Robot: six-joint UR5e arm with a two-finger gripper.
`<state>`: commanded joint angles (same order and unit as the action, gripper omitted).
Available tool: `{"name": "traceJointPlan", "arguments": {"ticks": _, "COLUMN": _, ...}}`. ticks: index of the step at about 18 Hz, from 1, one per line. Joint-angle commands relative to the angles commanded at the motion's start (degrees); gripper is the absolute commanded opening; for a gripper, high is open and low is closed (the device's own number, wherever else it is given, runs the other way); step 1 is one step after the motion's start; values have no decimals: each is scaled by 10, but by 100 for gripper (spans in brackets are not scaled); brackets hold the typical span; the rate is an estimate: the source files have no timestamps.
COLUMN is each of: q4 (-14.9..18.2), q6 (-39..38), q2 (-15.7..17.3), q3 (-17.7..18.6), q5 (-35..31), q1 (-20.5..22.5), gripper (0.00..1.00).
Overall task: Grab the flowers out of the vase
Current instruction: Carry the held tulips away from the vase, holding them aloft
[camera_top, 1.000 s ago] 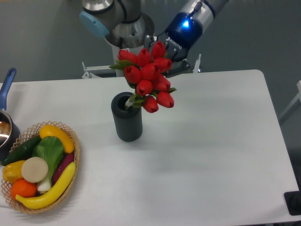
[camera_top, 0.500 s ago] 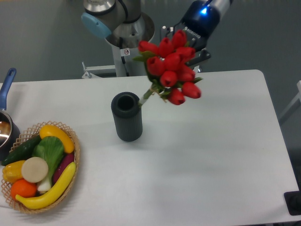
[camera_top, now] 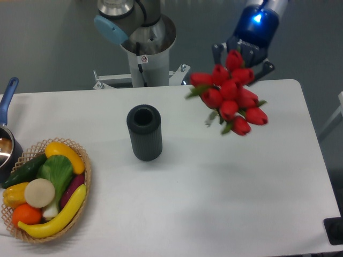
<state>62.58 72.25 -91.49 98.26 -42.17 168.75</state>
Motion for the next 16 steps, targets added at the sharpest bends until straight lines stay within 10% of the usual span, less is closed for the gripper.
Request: {"name": "traceJointPlan", "arguments": {"ticks": 16, "q4": 1, "q6": 0, "q2": -114, "q3": -97, "q5": -219, "q1": -25, "gripper": 13}}
